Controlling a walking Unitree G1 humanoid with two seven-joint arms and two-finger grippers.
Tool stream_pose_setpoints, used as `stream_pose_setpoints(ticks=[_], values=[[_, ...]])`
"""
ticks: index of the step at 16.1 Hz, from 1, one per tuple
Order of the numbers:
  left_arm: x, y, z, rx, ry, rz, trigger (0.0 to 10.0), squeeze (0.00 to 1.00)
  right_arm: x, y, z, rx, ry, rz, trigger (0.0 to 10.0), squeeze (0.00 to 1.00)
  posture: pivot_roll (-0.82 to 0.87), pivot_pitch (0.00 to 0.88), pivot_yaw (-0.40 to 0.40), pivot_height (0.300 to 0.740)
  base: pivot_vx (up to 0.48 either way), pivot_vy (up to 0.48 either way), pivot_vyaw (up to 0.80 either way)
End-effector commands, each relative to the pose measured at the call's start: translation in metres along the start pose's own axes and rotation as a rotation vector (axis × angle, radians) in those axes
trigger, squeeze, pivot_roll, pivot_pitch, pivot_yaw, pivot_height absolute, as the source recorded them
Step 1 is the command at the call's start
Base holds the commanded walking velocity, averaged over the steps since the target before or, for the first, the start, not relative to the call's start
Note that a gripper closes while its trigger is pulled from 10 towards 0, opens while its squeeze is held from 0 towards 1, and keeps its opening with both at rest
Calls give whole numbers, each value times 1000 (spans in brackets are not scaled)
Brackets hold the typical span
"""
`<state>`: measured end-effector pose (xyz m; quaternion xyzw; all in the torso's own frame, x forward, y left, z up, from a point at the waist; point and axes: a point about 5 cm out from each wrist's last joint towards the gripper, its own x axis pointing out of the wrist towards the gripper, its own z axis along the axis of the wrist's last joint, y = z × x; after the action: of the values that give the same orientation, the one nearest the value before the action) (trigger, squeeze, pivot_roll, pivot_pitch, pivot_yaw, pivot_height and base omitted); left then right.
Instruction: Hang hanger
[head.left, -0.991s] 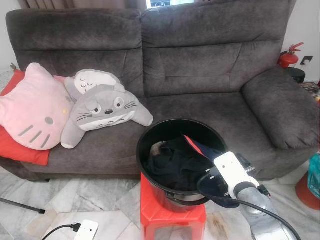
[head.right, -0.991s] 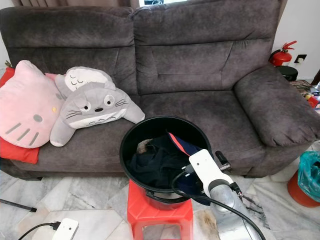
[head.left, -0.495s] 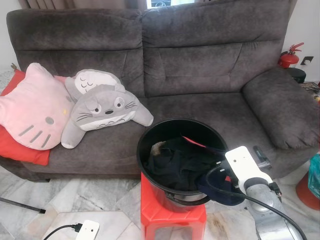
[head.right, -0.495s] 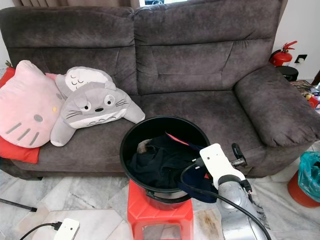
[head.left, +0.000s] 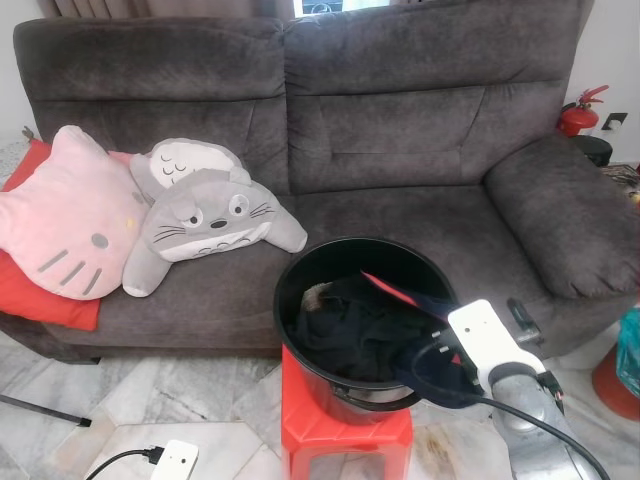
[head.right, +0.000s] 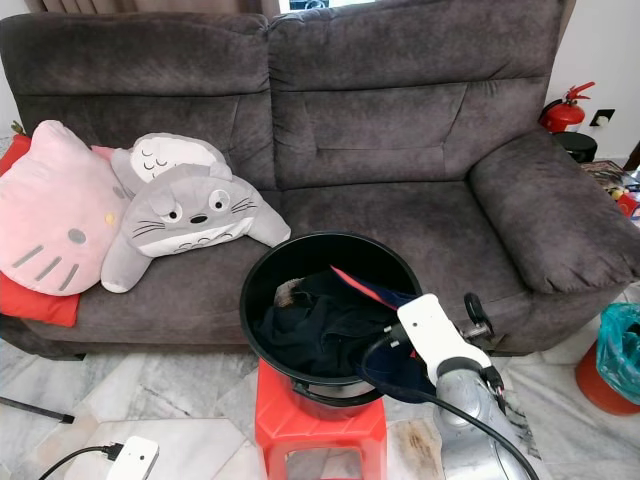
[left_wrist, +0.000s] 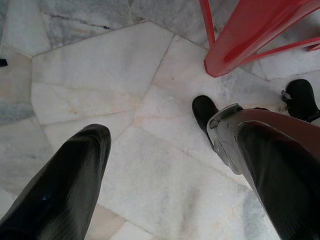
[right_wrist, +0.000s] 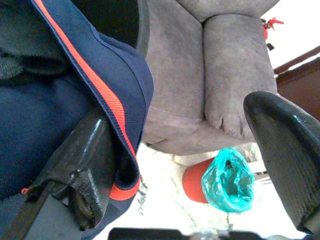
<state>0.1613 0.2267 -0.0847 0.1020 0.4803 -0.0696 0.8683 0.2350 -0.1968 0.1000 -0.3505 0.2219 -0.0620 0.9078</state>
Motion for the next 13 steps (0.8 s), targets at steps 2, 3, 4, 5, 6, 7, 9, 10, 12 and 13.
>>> stream_pose_setpoints(ticks=[2,3,4,5,6,7,9,10,12,13], values=[[-1,3,-4,9,20,6,10000,0,0,-1,2,2,-4,-4,10000,0,-223,0,68,740,0,0,0],[-1,2,-4,9,19,6,10000,0,1,-1,4,4,-17,-7,10000,0,-223,0,68,740,0,0,0],[-1,2,-3,9,17,6,10000,0,3,-1,7,7,-38,-10,10000,0,-224,0,68,740,0,0,0],[-1,2,-3,9,17,6,10000,0,4,-1,8,8,-44,-12,10000,0,-224,0,68,740,0,0,0],[-1,2,-2,9,16,6,10000,0,5,-2,10,7,-52,-17,10000,0,-224,0,68,740,0,0,0],[-1,2,-2,10,15,6,10000,0,7,-3,12,8,-57,-22,10000,0,-224,0,69,740,0,0,0],[-1,3,-2,10,14,7,10000,0,11,-5,15,12,-69,-33,10000,0,-224,0,69,740,0,0,0],[-1,2,-2,10,13,7,10000,0,14,-6,17,11,-80,-40,10000,0,-224,0,71,740,0,0,0],[-1,2,-2,9,12,7,10000,0,16,-8,18,11,-83,-46,10000,0,-224,0,71,740,0,0,0],[0,2,-2,8,12,7,10000,0,19,-9,17,8,-81,-53,10000,0,-224,0,71,740,0,0,0]])
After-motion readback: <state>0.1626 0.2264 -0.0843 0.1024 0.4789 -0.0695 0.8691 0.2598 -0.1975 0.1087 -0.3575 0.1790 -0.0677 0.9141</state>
